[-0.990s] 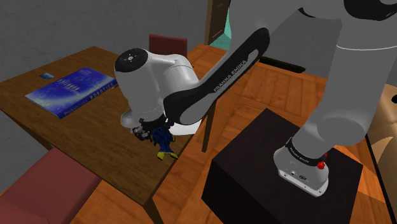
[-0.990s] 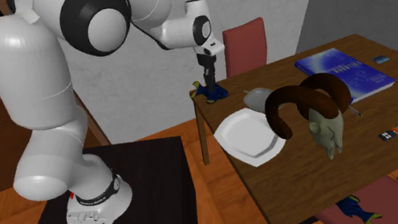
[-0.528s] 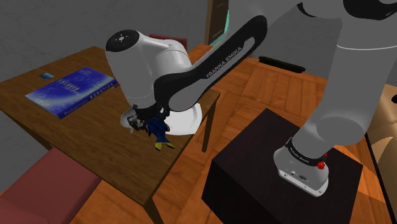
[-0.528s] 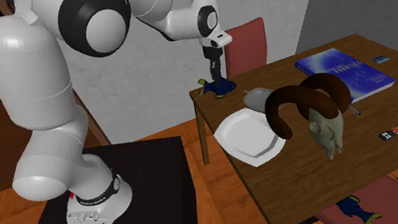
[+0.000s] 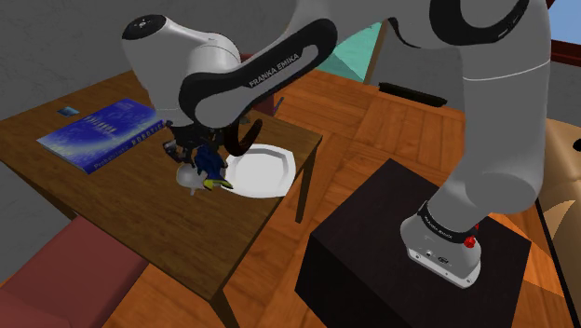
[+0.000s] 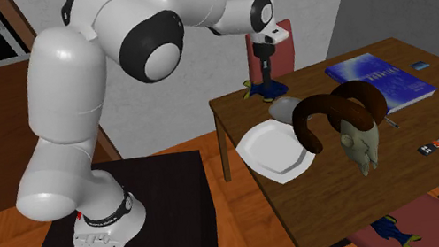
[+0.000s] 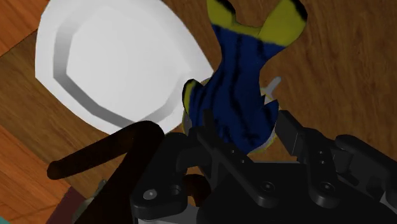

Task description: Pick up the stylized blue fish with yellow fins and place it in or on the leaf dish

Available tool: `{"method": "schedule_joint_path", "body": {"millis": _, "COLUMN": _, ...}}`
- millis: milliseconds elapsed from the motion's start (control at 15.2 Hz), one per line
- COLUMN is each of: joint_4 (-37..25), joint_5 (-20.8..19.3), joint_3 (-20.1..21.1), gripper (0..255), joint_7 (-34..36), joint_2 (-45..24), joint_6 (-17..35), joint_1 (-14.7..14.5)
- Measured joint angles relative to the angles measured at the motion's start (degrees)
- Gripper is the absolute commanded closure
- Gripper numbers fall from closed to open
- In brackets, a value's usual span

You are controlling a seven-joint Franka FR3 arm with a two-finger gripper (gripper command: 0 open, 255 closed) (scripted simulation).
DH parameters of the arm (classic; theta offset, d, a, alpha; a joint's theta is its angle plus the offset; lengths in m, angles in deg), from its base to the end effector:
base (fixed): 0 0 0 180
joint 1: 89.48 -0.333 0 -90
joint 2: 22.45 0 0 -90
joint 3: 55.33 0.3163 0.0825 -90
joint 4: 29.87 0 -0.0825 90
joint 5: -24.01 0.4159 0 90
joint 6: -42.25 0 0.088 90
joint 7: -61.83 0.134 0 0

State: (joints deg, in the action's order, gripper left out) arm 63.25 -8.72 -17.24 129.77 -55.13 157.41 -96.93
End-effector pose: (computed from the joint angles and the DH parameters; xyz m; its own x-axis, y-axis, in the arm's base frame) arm 0.5538 0.4314 0.2991 0.9733 -0.1903 0.1286 -0.2051 -0.9722 0.1132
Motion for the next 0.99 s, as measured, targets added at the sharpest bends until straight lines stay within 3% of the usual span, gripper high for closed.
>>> {"method": "schedule_joint_path", "body": {"millis": 594, "joint_4": -29.1, "joint_5": -2.7, "joint_3": -4.6, "gripper": 255, "joint_7": -9.6, "joint_2": -15.5, "joint_6": -11.1, "joint_1": -5.8}}
{"method": "schedule_joint_path", "body": {"millis": 990, "joint_4": -28.8, "joint_5": -3.5, "joint_3": -5.2, "gripper": 255, "joint_7": -9.1, "joint_2": -17.6, "joint_6": -8.9, "joint_1": -6.0}}
